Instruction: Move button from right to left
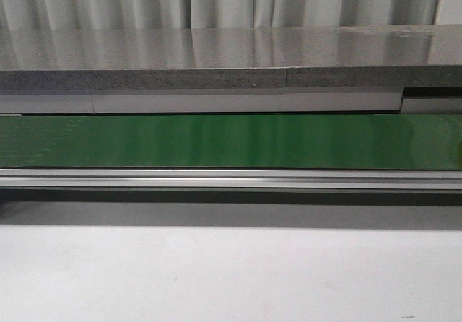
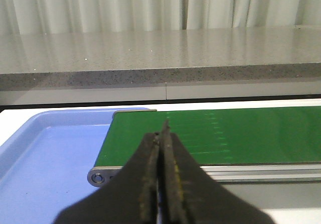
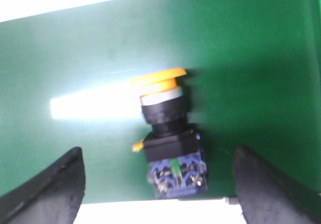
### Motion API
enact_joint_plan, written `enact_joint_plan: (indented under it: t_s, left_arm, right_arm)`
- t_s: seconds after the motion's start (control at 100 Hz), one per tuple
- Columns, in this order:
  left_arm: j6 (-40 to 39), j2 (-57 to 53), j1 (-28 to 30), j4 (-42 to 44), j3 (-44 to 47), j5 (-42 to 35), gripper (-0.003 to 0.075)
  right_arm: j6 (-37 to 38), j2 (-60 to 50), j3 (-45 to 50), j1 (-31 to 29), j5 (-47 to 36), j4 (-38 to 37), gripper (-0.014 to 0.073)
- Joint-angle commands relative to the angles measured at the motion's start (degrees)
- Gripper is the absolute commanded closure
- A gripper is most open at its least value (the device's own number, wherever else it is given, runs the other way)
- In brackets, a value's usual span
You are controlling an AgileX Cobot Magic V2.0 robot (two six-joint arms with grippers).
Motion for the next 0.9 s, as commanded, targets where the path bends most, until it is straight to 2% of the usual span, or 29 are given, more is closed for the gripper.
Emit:
enact_joint_plan:
  t_s: [0.0,0.07,0.14,0.39,0.61,0.89]
  left_arm:
    - [-0.5,-1.8,-0.3,-0.2,2.6,-4.3,0.0741]
    - [-0.5,-1.8,-0.3,-0.2,2.6,-4.3,0.0741]
    - [-0.5,-1.8,-0.3,-0.2,2.6,-4.3,0.0741]
    - [-0.5,-1.8,-0.3,-0.2,2.6,-4.3,0.0741]
    - [-0.5,-1.8,-0.3,-0.2,2.6,-4.3,0.0741]
    - [-0.5,-1.8,-0.3,-0.2,2.6,-4.3,0.0741]
  right_arm:
    - [-1.8,-5.1,-1.2,1.7,-0.6,-2.5,0.0019]
    - [-2.3,-7.2,-0.9,2.6,-0.2,-3.6,0.007]
    - [-2.3,-9.6,0.4,2.8,-0.9,-3.8,0.0158]
    - [-2.3,-19.6,9.3,2.8,-5.3,-6.9,0.067]
    - [-2.3,-29.9,18.1,2.8,-9.8,-11.8,0.0656]
    - [-2.3,-45.9,30.1,2.8,-16.3,-13.1,0.0662]
